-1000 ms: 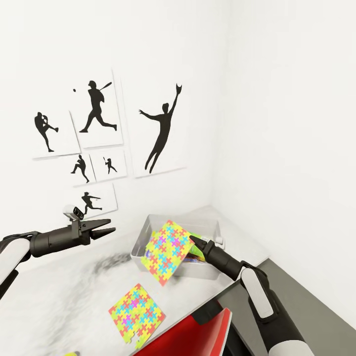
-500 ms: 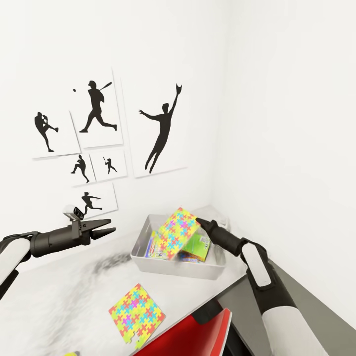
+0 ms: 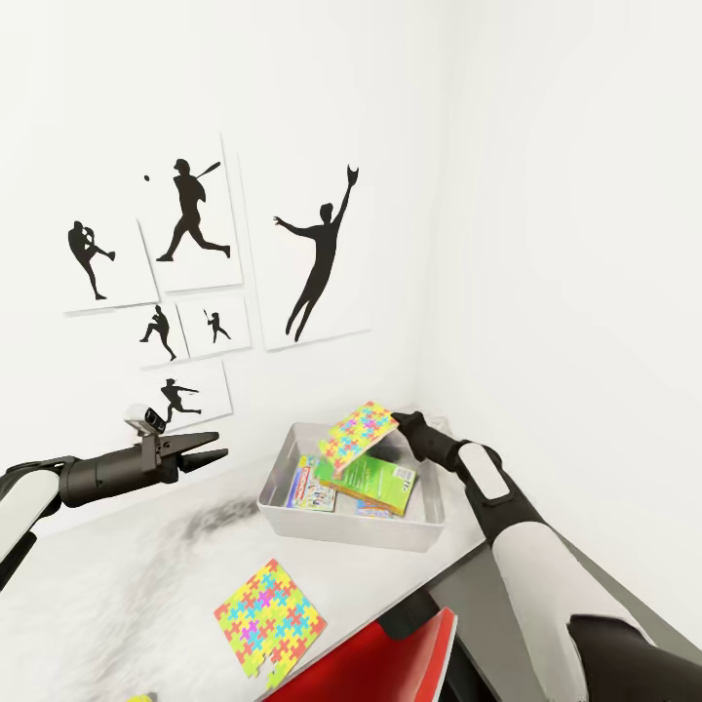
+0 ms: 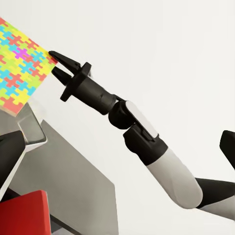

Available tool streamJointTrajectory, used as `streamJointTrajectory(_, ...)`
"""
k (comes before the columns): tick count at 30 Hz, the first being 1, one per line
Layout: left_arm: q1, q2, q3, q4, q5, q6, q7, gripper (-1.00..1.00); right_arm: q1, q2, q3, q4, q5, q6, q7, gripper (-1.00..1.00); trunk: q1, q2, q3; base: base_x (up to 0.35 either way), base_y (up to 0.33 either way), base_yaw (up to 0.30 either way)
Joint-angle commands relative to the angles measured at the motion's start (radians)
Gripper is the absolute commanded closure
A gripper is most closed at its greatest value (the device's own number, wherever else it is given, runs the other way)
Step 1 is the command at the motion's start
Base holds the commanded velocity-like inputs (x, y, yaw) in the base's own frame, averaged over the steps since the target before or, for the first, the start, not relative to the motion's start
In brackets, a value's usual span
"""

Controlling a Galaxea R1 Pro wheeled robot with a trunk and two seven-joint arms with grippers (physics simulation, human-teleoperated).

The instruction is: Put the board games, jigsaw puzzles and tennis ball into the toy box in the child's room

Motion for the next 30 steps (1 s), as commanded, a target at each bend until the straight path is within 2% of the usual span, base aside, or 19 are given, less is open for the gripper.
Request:
streamJointTrajectory(1, -0.001, 0.001, -0.001, 0.001, 0.0, 0.003, -0.004, -1.0, -0.005, 0.002, -0.006, 0.009, -0.001, -0.007, 0.001, 1.0, 0.001, -0.002, -0.002, 0.0, 0.0, 0.0)
streamJointTrajectory(15, -0.001, 0.002, -0.001, 0.002, 0.001, 0.003, -0.004, -1.0, -0.006, 0.021, 0.007, 0.033, 0.005, -0.062, 0.0, 1.0, 0.001, -0.002, -0.002, 0.0, 0.0, 0.0)
streamJointTrajectory(19, -0.001, 0.002, -0.001, 0.002, 0.001, 0.003, -0.004, -1.0, -0.003, 0.059, 0.013, 0.04, 0.005, -0.189, 0.0, 1.0, 0.001, -0.002, -0.002, 0.0, 0.0, 0.0)
streamJointTrajectory(23, -0.001, 0.002, -0.001, 0.002, 0.002, 0.003, -0.004, -1.0, -0.003, 0.088, 0.018, 0.113, 0.005, -0.293, 0.0, 1.0, 0.001, -0.002, -0.002, 0.0, 0.0, 0.0)
streamJointTrajectory(26, -0.001, 0.002, -0.001, 0.002, 0.002, 0.003, -0.004, -1.0, -0.003, 0.09, 0.03, 0.17, 0.002, -0.349, 0.0, 1.0, 0.001, -0.002, -0.002, 0.0, 0.0, 0.0)
streamJointTrajectory(30, -0.001, 0.002, -0.001, 0.002, 0.002, 0.003, -0.004, -1.0, -0.003, 0.09, 0.034, 0.19, -0.001, -0.397, 0.0, 1.0, 0.001, -0.002, -0.002, 0.0, 0.0, 0.0)
